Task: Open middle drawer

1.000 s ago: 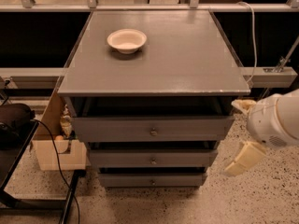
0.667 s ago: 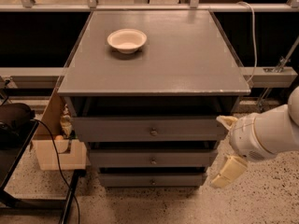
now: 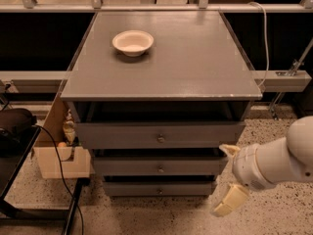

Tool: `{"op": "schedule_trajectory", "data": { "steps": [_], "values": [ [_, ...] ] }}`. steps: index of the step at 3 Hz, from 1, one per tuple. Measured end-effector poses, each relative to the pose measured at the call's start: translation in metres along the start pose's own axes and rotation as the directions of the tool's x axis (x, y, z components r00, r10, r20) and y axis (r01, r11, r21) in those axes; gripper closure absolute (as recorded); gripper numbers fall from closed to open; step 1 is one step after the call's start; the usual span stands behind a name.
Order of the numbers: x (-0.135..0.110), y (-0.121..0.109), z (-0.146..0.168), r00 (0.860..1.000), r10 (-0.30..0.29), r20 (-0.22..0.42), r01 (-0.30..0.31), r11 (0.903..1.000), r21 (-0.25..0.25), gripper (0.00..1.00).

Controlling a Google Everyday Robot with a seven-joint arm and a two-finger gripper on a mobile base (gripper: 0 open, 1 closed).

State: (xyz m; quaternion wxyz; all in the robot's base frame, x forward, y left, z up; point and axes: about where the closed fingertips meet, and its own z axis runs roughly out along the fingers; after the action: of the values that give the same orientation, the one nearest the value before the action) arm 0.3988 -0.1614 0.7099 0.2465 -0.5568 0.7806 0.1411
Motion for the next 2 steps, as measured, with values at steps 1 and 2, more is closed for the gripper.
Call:
{"op": "schedule_trajectory", "data": {
  "steps": [1, 2],
  "values": [
    [0.021, 0.013, 0.036, 0.999, 0.036, 0.031, -0.035, 0.9985, -0.042, 0.00],
    [0.039, 0.025, 0.073, 0.997, 0.031, 0.068, -0.028, 0.9986, -0.044, 0.00]
  ]
}}
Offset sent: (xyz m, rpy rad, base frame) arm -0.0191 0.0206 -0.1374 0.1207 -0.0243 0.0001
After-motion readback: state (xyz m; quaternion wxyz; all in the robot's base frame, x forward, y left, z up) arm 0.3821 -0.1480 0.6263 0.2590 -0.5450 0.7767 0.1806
